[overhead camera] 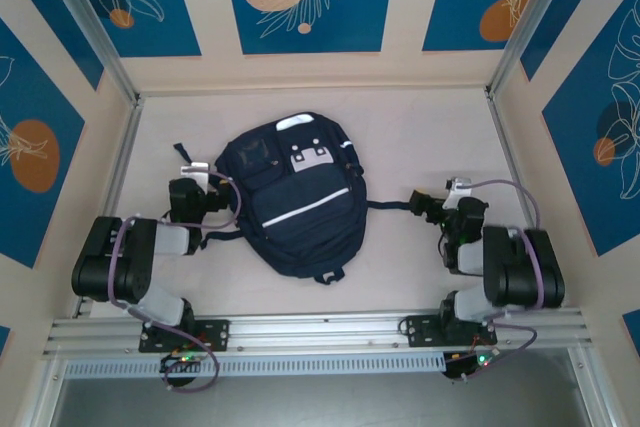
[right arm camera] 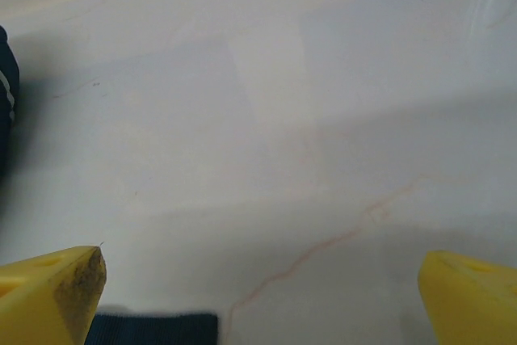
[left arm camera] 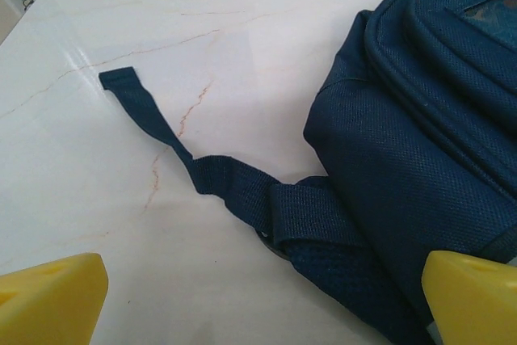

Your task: Pack books, pencil case, and school supplies into a backpack

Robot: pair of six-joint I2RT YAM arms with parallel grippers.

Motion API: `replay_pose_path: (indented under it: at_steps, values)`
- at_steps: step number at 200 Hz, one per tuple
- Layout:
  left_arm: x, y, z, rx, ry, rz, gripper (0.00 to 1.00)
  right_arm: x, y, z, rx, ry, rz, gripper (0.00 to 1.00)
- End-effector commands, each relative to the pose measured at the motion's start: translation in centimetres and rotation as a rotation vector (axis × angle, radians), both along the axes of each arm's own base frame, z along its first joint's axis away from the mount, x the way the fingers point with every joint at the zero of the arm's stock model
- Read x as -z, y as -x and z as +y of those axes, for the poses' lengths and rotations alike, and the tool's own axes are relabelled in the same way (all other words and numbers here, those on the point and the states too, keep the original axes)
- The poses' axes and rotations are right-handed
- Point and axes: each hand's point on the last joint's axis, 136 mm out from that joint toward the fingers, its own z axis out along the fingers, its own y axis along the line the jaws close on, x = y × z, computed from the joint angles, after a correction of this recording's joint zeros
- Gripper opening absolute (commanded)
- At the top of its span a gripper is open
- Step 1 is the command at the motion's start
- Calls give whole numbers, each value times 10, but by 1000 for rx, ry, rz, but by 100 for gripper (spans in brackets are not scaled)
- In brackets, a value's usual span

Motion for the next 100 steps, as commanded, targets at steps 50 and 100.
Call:
replay_pose_path:
  at_steps: [50, 100]
  values:
    - [-18, -12, -14, 72, 28, -59, 100, -39, -56, 24, -32, 154, -53, 99]
    - [-19, -11, -14, 73, 28, -64, 99, -40, -57, 35, -131, 117, -48, 99]
